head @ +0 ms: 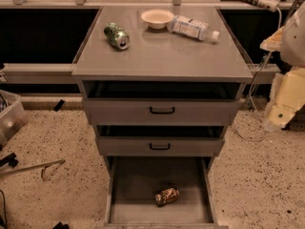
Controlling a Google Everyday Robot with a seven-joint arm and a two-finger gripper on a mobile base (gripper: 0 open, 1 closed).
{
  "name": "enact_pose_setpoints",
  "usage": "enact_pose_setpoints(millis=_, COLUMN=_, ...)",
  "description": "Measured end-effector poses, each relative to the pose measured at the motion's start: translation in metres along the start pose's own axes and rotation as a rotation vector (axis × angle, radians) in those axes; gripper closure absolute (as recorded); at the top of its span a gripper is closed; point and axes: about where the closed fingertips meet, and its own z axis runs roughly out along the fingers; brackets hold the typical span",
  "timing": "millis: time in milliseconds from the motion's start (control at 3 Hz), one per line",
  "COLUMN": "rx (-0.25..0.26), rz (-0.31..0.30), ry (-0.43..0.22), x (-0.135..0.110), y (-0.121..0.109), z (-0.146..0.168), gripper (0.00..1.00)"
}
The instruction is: Pick orange can from bottom drawer and place on counter
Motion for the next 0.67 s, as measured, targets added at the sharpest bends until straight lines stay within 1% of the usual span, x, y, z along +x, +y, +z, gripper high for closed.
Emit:
enact_pose_setpoints(millis=333, rx=0.000, rz=0.000, ry=0.000, x=0.000, y=0.000, z=0.000, gripper=0.00)
enact_pose_setpoints(millis=667, rx=-0.015, rz=0.007, ry=-0.044, x=-0.001, y=0.005, z=0.021, gripper=0.00)
